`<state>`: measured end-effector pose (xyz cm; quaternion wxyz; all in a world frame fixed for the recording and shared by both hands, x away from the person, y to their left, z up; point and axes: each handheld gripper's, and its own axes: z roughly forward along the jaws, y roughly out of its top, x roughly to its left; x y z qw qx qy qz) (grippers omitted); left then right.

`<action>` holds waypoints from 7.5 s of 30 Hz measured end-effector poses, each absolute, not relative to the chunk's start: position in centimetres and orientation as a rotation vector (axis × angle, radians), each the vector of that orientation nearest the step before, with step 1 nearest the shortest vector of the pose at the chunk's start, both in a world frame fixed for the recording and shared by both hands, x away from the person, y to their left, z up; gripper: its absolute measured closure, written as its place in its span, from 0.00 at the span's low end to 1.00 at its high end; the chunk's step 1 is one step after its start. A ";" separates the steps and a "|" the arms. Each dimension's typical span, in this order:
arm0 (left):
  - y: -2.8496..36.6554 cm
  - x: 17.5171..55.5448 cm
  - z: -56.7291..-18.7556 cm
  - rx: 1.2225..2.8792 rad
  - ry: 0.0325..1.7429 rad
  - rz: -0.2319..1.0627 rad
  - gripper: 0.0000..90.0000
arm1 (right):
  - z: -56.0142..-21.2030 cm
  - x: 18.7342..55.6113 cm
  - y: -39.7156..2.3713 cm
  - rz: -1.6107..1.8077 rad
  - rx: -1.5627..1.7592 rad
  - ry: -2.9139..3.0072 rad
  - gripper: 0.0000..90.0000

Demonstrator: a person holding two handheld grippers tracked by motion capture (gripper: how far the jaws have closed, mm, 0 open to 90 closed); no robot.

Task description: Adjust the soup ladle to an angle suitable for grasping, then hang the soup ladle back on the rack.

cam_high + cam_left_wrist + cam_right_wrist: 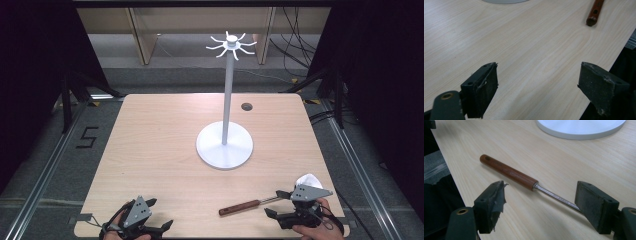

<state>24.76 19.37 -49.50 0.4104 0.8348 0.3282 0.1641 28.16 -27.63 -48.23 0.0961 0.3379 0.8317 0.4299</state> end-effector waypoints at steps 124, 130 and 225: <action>19.3 24.8 -49.6 2.083 0.840 0.402 0.17 | -46.5 35.9 -13.8 0.446 0.323 2.967 0.82; 19.4 24.9 -49.5 2.117 0.823 0.414 0.17 | -44.7 36.0 -14.7 0.560 0.334 2.942 0.82; 19.5 25.2 -49.8 2.111 0.845 0.421 0.17 | -28.3 39.6 -24.4 1.628 0.655 2.112 0.82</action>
